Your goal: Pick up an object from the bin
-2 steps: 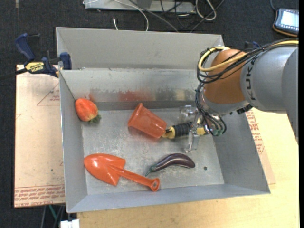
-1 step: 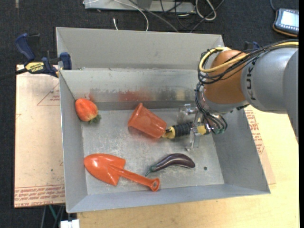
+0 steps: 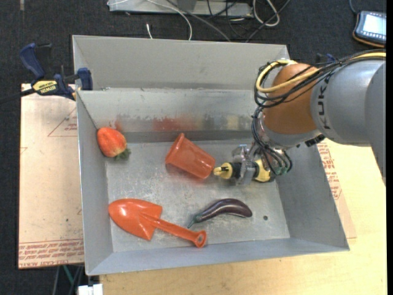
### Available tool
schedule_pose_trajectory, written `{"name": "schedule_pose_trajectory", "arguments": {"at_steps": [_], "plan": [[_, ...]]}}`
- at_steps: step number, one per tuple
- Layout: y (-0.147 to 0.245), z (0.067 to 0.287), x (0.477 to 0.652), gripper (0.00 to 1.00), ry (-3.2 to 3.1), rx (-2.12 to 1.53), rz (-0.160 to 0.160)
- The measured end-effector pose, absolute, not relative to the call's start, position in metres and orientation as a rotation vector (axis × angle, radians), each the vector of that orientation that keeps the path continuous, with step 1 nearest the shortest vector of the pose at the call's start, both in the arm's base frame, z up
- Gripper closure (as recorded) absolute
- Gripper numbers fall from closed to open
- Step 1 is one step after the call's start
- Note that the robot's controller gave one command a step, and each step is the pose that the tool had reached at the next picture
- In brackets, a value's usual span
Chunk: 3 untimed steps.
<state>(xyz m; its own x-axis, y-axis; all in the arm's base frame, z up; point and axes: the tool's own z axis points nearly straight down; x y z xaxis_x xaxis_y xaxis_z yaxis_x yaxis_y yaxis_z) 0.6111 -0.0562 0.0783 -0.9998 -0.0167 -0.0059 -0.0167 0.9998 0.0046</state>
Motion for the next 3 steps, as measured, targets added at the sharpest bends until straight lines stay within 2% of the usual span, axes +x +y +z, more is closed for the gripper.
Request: {"name": "schedule_pose_trajectory", "arguments": {"at_steps": [1, 2, 3], "plan": [[-0.056, 0.078, 0.611, 1.0, 3.136, -0.026, 0.007], [-0.056, 0.09, 0.609, 1.0, 3.142, -0.027, 0.008], [-0.056, 0.115, 0.611, 1.0, 3.136, -0.027, 0.008]]}}
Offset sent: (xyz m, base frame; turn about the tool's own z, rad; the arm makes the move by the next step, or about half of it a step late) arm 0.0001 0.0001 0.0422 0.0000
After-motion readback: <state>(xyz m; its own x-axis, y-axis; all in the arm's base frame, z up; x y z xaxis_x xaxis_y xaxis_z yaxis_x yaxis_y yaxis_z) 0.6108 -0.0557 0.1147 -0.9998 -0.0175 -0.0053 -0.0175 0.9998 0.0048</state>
